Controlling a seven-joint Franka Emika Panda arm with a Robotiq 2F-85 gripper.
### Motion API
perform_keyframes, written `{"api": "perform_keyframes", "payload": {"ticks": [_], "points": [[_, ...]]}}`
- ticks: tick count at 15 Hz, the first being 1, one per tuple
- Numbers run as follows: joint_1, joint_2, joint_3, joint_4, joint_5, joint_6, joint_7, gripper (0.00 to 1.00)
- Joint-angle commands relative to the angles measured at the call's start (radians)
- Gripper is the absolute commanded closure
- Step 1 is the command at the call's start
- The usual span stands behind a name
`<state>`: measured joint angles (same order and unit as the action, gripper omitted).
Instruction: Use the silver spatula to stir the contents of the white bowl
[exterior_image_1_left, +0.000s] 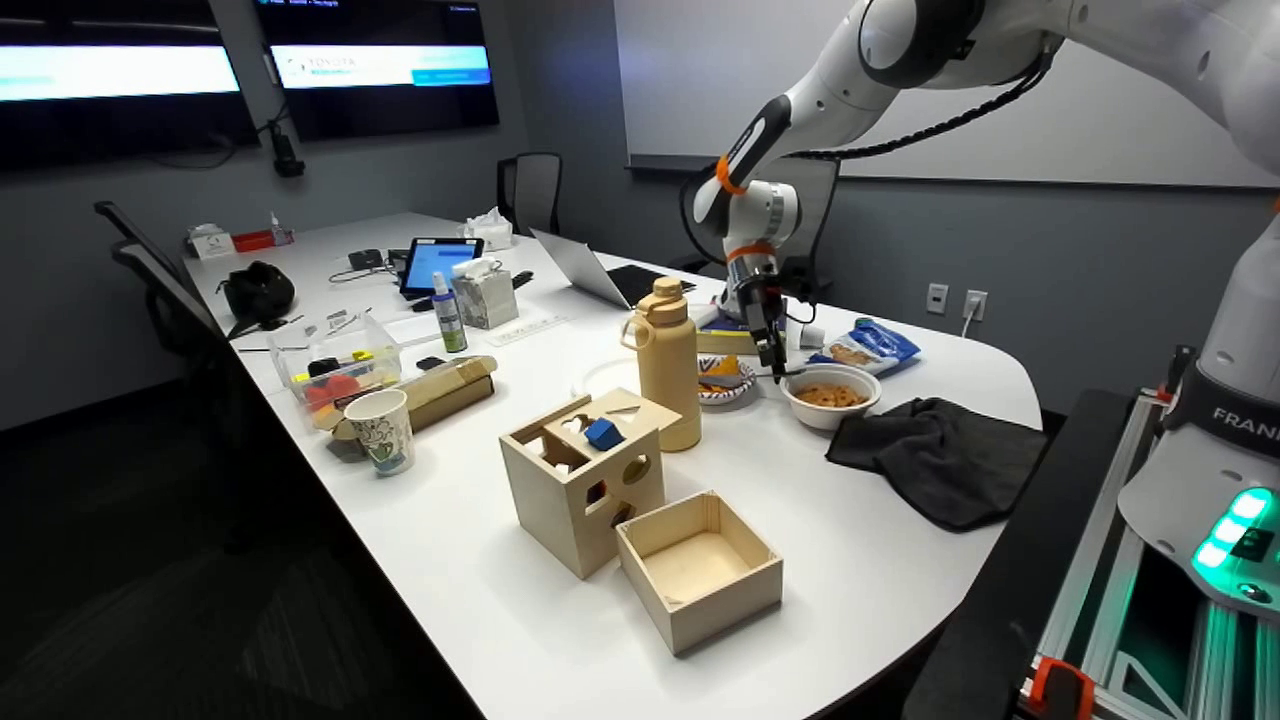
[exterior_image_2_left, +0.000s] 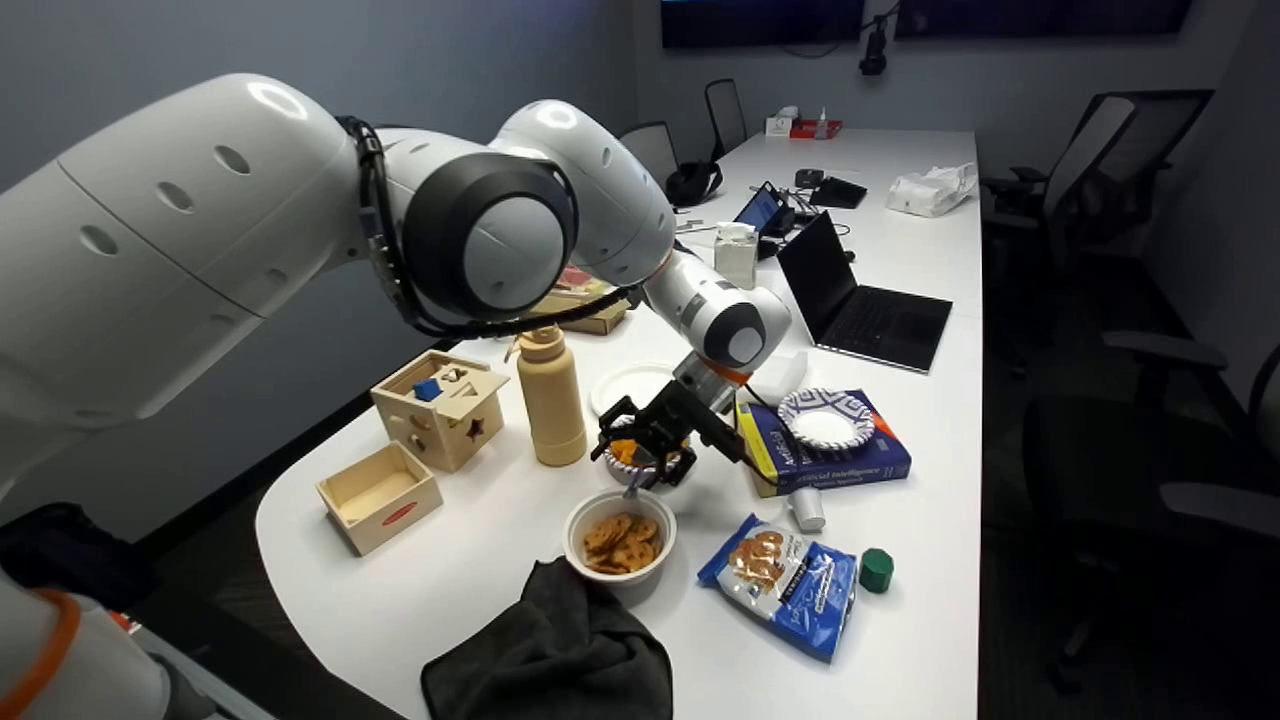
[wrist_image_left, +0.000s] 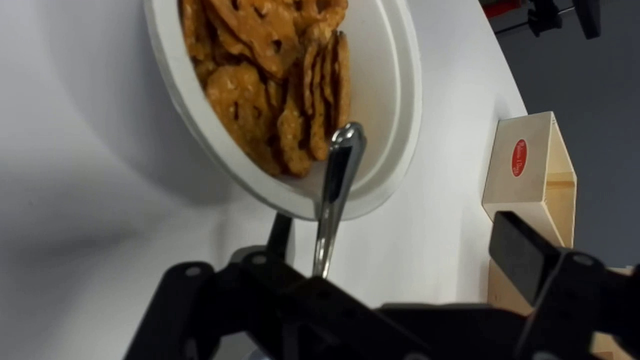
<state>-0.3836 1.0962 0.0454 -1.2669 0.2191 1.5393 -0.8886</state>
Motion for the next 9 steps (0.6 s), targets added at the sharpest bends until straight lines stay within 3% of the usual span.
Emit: {"api": "perform_keyframes", "payload": {"ticks": [1, 8, 9], "points": [[-0.009, 0.062, 0.016, 0.082, 0.023, -0.054, 0.005, 0.00], [-0.019, 0.087, 0.020, 0.104, 0.045, -0.056, 0.009, 0.01], [-0.022, 0.087, 0.019, 0.104, 0.047, -0.056, 0.008, 0.26]]}}
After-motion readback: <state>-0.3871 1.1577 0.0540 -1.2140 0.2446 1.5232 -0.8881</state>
